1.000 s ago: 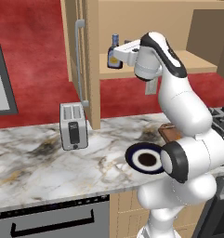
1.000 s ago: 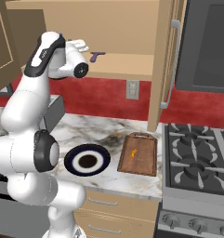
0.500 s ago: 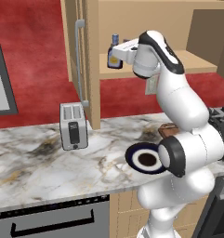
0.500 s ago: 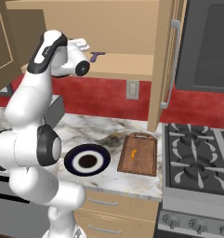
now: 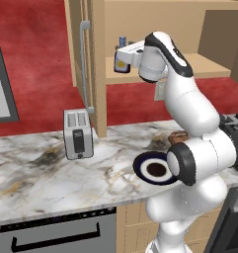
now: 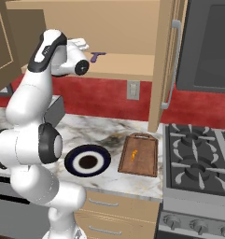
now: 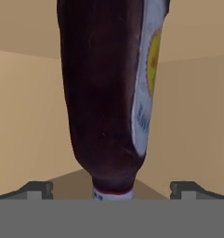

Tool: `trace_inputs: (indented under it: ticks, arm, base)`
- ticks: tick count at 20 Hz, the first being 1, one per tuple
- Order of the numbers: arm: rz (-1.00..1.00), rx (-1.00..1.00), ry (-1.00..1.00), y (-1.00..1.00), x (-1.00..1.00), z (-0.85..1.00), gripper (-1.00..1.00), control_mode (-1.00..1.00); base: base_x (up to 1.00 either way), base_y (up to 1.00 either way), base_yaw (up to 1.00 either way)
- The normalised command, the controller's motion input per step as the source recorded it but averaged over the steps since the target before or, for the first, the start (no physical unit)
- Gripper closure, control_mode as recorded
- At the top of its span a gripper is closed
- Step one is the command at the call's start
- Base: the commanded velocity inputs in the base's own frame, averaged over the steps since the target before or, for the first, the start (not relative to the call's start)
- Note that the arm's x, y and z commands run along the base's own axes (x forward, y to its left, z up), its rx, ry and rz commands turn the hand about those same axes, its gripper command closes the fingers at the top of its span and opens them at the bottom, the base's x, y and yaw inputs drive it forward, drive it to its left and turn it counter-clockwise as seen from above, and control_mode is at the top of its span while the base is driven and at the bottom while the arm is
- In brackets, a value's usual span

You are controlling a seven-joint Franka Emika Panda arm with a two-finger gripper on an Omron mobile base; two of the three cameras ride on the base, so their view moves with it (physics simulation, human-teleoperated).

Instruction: Pick the shrimp from the plate and place it on the cutting board. Then pick the condiment bottle from the cabinet and place it next to the cutting board.

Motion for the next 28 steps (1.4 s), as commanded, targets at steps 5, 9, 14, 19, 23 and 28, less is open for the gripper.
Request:
trace_inputs:
  ticks: [5, 9, 14, 19, 23, 28]
  arm:
    - [0.00, 0.00, 0.00, 0.10, 0.04, 0.00, -1.00, -1.00]
    - [0.00, 0.00, 0.00, 0.03, 0.10, 0.00, -1.00, -1.00]
    - [0.00, 0.00, 0.00, 0.00, 0.05, 0.00, -1.00, -1.00]
    - [0.00, 0.00, 0.00, 0.00, 0.00, 0.00, -1.00, -1.00]
    - [0.00, 0.00, 0.00, 0.00, 0.01, 0.00, 1.00, -1.00]
    - [0.00, 0.00, 0.00, 0.00, 0.00, 0.00, 1.00, -1.00]
  base:
    - [0.00, 0.00, 0.00]
    - [0.00, 0.00, 0.00]
    - [0.00, 0.00, 0.00]
    - [0.00, 0.00, 0.00]
    - [0.00, 0.00, 0.00]
    - [0.00, 0.00, 0.00]
